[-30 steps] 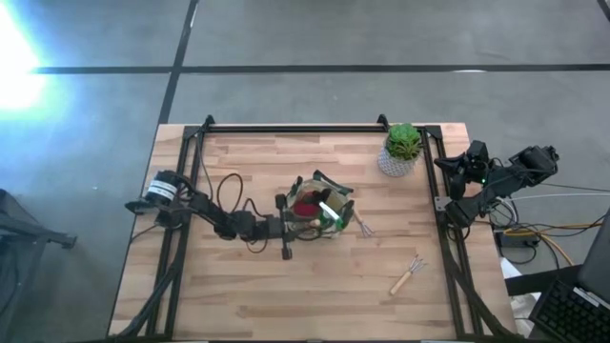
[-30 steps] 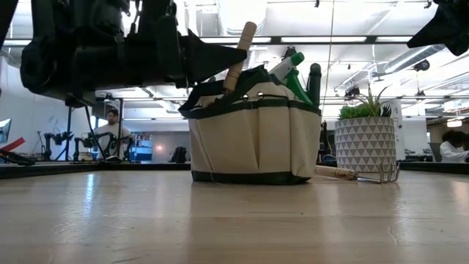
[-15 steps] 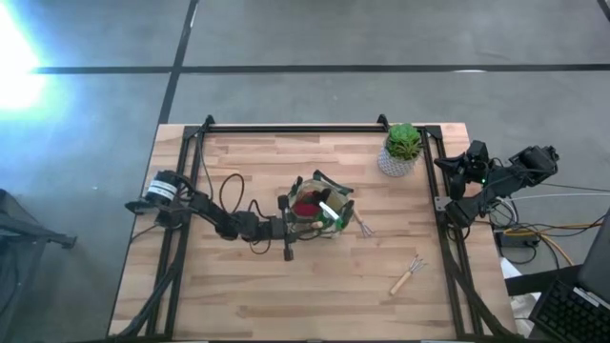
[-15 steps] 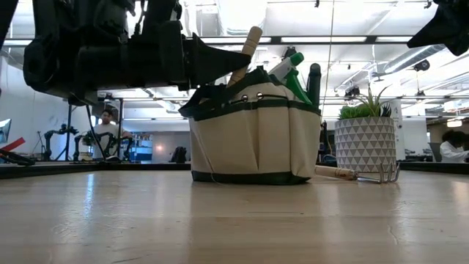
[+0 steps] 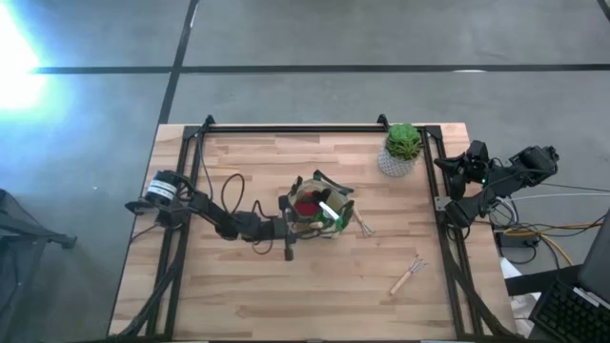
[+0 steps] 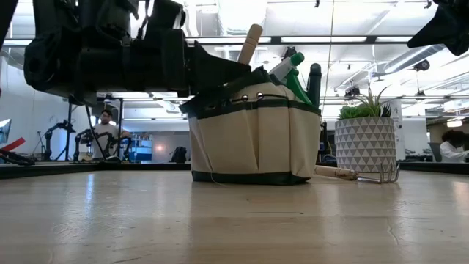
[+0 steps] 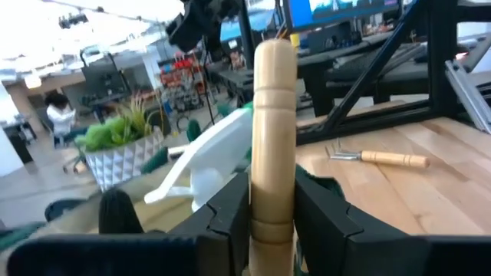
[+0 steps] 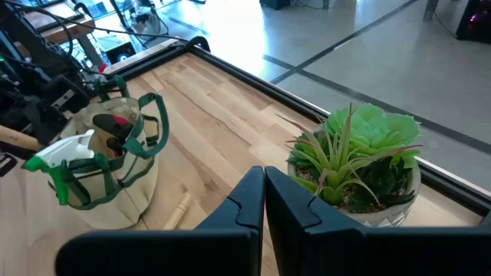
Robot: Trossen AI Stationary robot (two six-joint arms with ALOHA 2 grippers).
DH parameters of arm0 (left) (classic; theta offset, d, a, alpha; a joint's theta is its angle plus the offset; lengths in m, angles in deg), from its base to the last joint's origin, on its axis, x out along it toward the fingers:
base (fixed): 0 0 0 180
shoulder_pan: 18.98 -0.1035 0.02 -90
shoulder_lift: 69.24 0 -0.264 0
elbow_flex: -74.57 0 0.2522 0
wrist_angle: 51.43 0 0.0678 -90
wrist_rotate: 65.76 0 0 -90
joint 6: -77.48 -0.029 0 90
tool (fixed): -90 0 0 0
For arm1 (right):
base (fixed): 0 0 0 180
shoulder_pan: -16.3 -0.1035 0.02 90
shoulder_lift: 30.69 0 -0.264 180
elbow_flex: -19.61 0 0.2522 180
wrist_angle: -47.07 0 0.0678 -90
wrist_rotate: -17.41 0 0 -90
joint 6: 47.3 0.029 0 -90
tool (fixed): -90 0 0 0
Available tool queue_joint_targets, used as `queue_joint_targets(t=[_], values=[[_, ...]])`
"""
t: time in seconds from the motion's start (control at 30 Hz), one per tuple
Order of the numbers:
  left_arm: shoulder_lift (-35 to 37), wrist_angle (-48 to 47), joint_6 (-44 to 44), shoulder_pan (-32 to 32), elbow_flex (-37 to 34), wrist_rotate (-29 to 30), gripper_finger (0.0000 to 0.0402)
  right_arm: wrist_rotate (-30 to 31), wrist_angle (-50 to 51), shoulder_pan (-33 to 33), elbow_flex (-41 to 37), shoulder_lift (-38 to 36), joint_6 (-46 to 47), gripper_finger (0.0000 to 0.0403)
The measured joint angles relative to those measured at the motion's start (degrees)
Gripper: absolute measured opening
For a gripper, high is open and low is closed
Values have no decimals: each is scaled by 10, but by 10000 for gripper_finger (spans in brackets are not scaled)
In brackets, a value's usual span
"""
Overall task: Pick & Place Garden tools in Gardening bag
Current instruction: Put the brown trowel into the light brown gardening bag
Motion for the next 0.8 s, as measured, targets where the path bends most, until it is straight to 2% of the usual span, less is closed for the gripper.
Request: queue_joint_targets(t=[0.3, 0.67, 0.8], values=[[5, -33, 1, 2, 7, 1, 117, 0, 0, 0, 0, 0, 0, 8], [72, -149, 27, 2, 6, -1, 206, 0, 0, 0, 0, 0, 0, 8], [93, -200, 28, 2, 6, -3, 227, 0, 0, 0, 0, 0, 0, 8]])
